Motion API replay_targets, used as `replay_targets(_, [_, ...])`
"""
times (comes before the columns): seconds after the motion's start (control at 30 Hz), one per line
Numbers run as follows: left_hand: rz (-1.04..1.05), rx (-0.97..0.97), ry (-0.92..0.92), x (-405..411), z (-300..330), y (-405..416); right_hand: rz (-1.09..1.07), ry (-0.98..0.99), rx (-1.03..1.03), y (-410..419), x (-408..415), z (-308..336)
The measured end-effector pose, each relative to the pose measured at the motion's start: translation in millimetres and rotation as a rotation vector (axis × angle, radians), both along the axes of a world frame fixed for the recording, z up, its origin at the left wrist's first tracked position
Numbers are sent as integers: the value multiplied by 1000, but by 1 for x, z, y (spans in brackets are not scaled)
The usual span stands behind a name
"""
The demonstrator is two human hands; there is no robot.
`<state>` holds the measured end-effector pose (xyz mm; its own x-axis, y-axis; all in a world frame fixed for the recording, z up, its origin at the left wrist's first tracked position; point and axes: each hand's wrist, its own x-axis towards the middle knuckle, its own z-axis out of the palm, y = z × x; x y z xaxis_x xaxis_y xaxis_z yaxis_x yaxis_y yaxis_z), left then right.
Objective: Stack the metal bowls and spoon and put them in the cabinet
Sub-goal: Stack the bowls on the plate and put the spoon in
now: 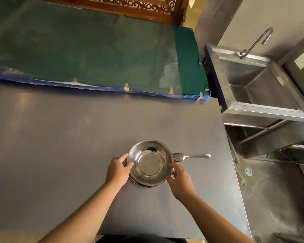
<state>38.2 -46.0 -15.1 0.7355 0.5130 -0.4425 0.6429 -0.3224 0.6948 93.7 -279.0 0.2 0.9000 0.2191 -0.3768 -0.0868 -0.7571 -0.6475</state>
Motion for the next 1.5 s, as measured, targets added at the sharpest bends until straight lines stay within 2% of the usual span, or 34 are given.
replay_targets(0.33, [100,-139,-27,0,-10,-6,33,-27,23,3,-2,-8])
replay_targets(0.57, [162,-209,-1,7,-11,-5,56,-90,4,-14,26,-6])
replay_targets(0.8, [171,-173,20,16,-14,-5,169,-188,-172,-37,76,-2])
replay_targets(1.0, [188,-139,34,24,-14,-8,297,-169,-376,-54,105,-8])
replay_targets(1.5, [169,-107,31,35,-4,-17,487,-246,-682,-74,106,-28])
